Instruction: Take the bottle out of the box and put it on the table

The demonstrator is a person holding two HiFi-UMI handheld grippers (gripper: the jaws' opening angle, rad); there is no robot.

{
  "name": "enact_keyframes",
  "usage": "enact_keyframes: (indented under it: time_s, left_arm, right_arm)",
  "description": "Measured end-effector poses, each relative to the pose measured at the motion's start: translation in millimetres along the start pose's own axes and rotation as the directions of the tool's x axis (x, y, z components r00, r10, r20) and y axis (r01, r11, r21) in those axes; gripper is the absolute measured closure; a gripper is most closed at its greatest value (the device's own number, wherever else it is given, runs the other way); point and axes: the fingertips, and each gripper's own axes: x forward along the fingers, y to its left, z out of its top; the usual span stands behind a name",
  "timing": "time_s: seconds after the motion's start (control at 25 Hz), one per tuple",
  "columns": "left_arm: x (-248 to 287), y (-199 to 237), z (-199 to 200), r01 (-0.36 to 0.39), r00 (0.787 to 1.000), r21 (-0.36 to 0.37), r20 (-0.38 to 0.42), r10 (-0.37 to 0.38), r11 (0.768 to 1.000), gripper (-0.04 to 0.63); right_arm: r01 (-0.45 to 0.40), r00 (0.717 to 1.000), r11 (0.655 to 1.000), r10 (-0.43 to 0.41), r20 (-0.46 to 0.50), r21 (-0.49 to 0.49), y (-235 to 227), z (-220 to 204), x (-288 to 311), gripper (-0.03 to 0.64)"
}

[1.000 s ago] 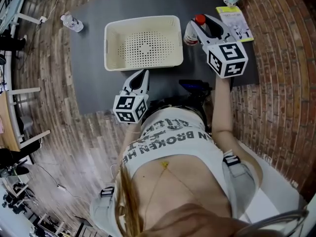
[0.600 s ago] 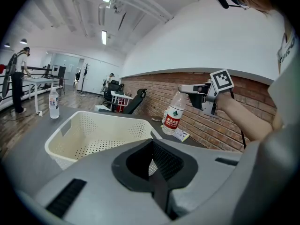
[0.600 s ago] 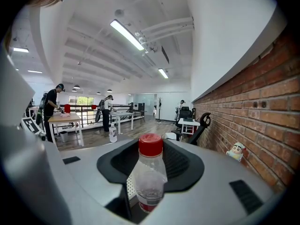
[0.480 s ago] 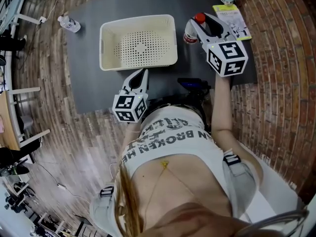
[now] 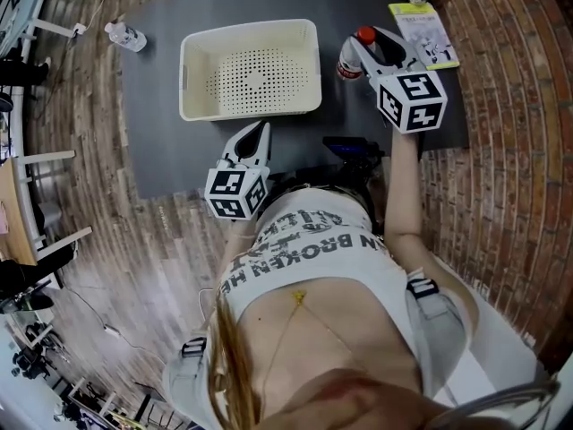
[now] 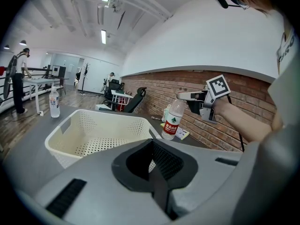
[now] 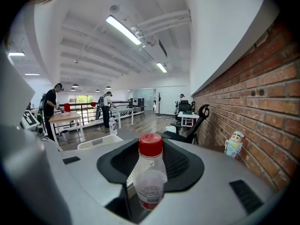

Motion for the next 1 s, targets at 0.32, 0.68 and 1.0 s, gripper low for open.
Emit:
enact_keyframes:
  time_s: [0.32, 0.68, 1.0]
  left_arm:
    - [-1, -1, -6, -0.007, 1.000, -0.015, -0.011, 0.007, 1.000, 0.591]
    - [0, -1, -8, -0.009, 1.000, -0.017, -0.012, 0.009, 1.000, 0.591]
    - [1, 1, -6, -0.012, 1.000, -0.020, -0.011, 0.012, 1.000, 0.591]
  right_arm:
    - [-0.007, 0.997, 0.999, 0.010, -0.076, 0.034, -6, -48, 7, 0.463]
    - [-0.004, 0.984, 1.000, 0.009, -0.175, 0.027, -8, -105, 17, 0.465]
    - [0.011, 0.985, 1.000, -0.007, -0.174, 0.022, -8, -114, 18, 0.466]
